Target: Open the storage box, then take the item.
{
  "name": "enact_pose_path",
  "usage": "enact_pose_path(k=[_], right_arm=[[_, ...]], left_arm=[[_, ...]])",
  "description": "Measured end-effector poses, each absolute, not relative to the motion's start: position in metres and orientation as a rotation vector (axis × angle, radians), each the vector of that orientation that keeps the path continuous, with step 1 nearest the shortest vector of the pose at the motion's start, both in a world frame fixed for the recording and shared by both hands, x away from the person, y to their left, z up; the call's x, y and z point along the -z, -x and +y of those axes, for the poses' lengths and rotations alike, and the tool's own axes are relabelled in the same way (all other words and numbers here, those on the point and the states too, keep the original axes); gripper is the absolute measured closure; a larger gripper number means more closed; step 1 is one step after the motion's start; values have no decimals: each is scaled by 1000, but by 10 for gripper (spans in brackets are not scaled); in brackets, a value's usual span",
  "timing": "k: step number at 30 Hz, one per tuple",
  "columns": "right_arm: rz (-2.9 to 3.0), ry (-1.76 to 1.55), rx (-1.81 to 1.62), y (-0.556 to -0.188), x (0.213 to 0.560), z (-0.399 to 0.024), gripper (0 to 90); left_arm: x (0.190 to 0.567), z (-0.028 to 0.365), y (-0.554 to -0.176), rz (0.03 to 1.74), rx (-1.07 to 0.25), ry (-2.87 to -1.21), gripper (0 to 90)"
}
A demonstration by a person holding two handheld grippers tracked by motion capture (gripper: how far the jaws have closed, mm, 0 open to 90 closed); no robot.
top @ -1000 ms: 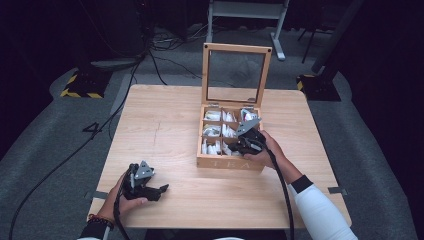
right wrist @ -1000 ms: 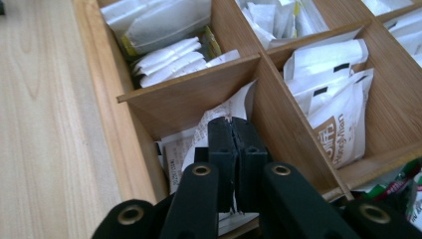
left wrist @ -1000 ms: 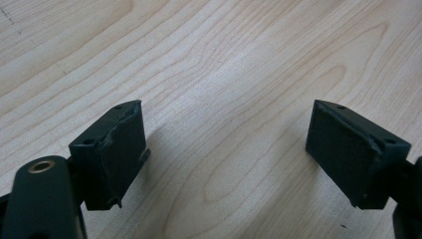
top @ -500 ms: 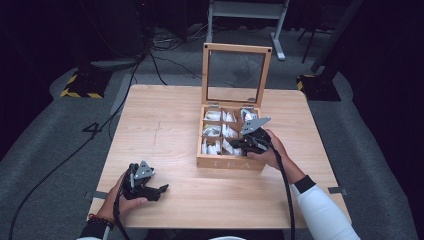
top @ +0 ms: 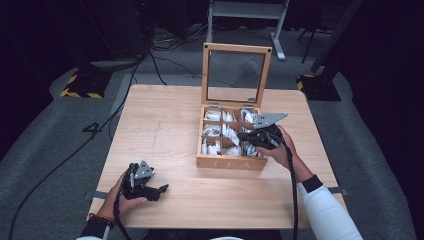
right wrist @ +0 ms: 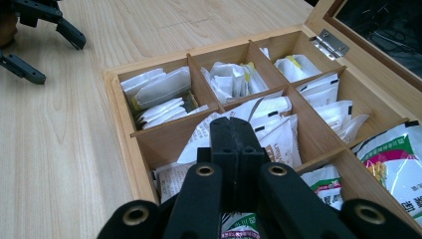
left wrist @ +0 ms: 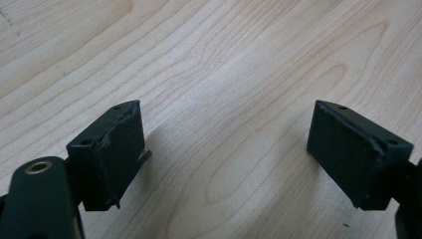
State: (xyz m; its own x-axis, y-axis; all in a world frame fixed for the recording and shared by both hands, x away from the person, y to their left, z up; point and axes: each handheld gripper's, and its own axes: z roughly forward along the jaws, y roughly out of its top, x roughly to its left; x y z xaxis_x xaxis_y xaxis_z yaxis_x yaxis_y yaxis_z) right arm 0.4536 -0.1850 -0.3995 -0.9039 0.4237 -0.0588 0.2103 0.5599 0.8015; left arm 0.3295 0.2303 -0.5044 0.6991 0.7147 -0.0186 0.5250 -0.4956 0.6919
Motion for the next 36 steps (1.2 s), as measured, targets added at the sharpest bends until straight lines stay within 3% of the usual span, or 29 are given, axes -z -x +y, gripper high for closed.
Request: enact_pose_path(k=[36], right_arm=[[2445, -441, -1427, -419, 365, -211, 900]], left_arm=[[504, 232, -333, 913, -347, -2231, 149]])
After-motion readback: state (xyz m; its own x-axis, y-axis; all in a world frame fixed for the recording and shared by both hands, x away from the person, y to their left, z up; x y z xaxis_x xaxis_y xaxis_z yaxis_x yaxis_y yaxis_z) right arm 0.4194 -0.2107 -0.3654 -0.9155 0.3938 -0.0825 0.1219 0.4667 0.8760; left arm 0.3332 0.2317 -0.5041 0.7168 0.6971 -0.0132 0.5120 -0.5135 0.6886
